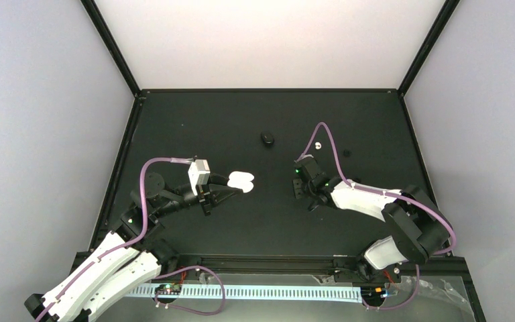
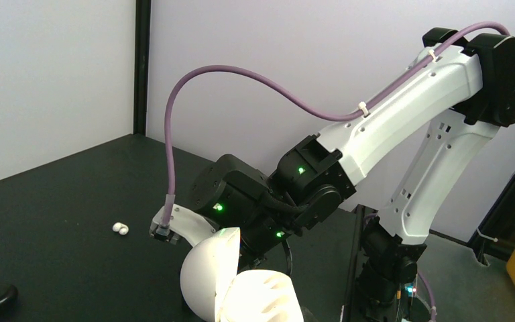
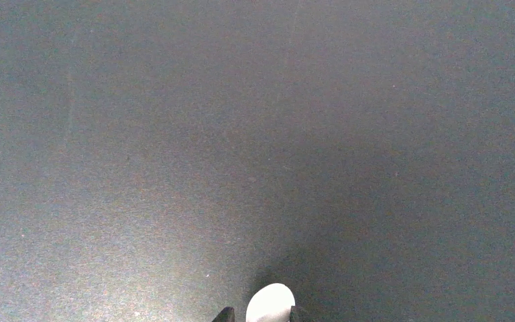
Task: Insert the wireless bluetooth earbuds into the charging case
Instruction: Pick up the earbud from the center of the board.
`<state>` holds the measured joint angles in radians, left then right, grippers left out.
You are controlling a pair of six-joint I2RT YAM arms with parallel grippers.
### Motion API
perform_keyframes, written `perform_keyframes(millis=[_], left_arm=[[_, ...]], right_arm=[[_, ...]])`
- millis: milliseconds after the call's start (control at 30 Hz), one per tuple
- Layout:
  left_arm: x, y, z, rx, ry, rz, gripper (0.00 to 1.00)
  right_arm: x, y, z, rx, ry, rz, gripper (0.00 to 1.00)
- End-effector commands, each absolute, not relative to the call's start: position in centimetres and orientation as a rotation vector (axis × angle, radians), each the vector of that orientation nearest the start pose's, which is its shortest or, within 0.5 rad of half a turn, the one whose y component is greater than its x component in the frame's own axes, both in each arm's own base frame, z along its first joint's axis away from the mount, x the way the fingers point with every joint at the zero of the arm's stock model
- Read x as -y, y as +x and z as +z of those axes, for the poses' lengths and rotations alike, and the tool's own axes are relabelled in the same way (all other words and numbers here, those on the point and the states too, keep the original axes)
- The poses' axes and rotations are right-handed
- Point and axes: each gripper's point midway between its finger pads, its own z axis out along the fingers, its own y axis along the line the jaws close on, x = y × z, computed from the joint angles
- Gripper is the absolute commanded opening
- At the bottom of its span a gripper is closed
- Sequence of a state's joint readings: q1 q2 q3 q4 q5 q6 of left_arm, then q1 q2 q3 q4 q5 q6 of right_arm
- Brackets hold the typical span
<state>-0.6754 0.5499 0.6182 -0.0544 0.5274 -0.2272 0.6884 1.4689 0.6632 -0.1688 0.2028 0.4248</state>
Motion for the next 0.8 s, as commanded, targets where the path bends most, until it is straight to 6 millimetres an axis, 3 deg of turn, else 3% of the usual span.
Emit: perform_keyframes(millis=[0, 767], left_arm=[[22.8, 14.4, 34.2, -1.443, 0.796, -1.106, 0.02], [22.8, 14.4, 34.2, -1.441, 0.798, -1.11, 0.02]], right_arm=[[-18.1, 28.8, 4.3, -2.506, -0.224, 0.137, 0.2], [-17.0, 29.3, 5.4, -2.481, -0.186, 0.079, 0.09]])
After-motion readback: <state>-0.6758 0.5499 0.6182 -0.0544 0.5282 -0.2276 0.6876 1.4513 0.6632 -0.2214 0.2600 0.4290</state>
